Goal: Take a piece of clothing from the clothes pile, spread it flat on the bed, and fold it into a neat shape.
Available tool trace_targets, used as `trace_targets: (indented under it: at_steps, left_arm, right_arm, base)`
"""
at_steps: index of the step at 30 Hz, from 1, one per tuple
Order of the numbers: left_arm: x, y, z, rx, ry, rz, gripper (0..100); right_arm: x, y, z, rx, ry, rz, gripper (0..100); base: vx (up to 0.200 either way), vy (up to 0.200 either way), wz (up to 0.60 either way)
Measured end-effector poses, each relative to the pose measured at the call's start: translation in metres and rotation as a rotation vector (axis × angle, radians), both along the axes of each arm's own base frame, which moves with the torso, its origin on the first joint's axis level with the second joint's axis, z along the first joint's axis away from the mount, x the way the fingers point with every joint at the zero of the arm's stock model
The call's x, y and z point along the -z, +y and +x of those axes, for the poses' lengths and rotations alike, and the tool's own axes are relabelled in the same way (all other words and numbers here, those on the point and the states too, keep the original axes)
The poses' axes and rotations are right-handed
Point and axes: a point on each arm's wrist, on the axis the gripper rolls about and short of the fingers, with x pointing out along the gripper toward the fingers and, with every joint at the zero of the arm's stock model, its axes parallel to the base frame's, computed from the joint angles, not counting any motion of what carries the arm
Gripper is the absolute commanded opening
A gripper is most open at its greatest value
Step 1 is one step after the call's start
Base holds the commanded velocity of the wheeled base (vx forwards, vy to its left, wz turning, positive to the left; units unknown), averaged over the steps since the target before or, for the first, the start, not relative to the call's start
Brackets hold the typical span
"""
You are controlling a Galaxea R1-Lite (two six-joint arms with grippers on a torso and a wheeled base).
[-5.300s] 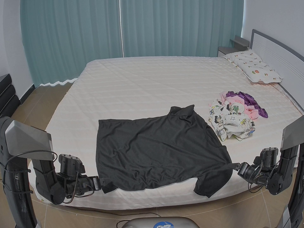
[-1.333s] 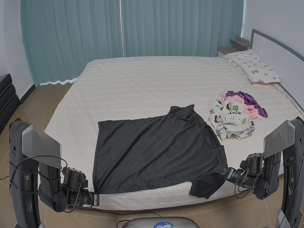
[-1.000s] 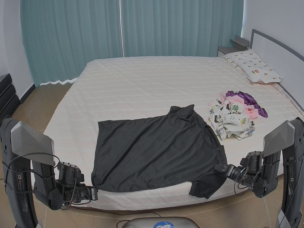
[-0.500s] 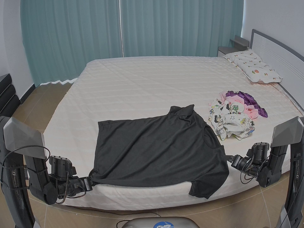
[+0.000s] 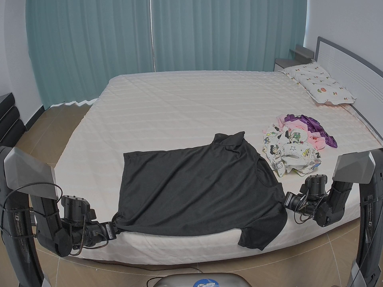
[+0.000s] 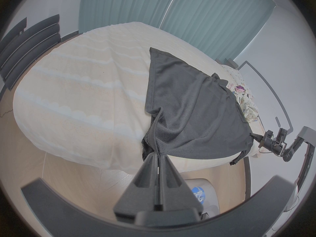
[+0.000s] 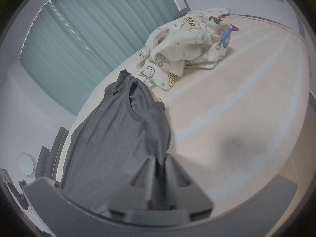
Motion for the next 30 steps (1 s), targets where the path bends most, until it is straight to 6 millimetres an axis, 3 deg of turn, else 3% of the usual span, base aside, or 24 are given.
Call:
trace_targets:
  at_steps: [14, 15, 23, 30]
  left_arm:
    - [0.0, 0.005, 0.001, -0.017, -0.002, -0.002, 0]
    - [0.0, 0.005, 0.001, -0.017, -0.002, -0.002, 0]
    - [0.0, 0.004, 0.001, -0.015, -0.002, -0.003, 0]
    - [0.0, 0.003, 0.003, -0.014, -0.007, -0.004, 0]
  right_arm:
    - [-0.032, 0.009, 0.041, -0.007, -0.192, 0.006, 0]
    - [-0.032, 0.01, 0.041, -0.01, -0.194, 0.006, 100]
    - [-0.019, 0.009, 0.041, -0.006, -0.163, 0.002, 100]
    - [-0.028, -0.005, 0.026, 0.074, -0.138, -0.012, 100]
  base:
    - [0.0, 0.0, 0.0]
    - [0.0, 0.0, 0.0]
    - [0.0, 0.0, 0.0]
    - [0.0, 0.0, 0.0]
